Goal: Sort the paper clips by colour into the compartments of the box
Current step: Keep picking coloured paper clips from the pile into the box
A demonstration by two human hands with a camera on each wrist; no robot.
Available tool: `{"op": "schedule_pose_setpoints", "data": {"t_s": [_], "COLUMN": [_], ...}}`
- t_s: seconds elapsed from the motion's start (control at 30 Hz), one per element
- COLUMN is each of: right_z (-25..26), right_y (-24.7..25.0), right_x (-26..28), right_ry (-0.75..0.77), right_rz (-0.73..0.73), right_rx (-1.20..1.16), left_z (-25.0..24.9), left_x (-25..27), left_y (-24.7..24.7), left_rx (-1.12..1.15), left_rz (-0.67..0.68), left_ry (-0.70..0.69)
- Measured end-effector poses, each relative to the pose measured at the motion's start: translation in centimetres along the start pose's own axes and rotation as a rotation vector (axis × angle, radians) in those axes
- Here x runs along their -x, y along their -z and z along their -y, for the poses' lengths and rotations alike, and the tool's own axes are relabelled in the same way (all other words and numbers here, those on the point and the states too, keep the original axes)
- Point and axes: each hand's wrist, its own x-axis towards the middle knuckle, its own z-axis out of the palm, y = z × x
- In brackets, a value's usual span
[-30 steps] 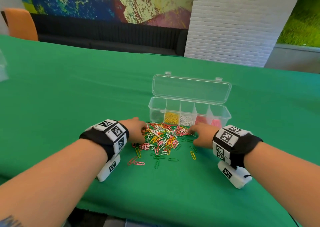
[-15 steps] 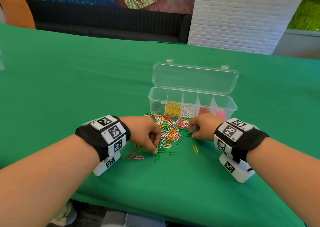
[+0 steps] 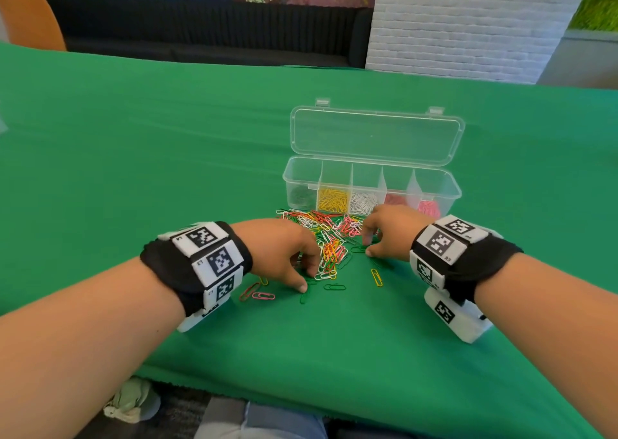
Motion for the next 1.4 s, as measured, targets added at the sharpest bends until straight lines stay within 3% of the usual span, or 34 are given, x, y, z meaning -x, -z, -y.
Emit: {"op": "schedule_pose_setpoints", "data": {"t_s": [0.43, 1.03, 1.23, 1.4], "right_z": [0.3, 0.7, 0.1, 0.1], "right_y": [-0.1, 0.1, 0.1, 0.0], "right_x": [0.1, 0.2, -0.1, -0.4], "right_ry": [-0.022, -0.015, -0.08, -0.13], "right_rz": [-0.011, 0.011, -0.172, -0.123], "right_rx": [-0.057, -0.013, -0.213, -0.267], "left_z": [-0.1, 0.4, 0.9, 0.3], "left_x": [0.1, 0.9, 1.7, 1.9], "left_y": [-0.2, 0.6, 1.2, 0.9], "left_rx": [0.162, 0.154, 0.449, 0.959], "left_rz": [0.03, 0.063, -0.135, -0.17], "left_ry": [0.014, 0.086, 0.139, 0.256]}}
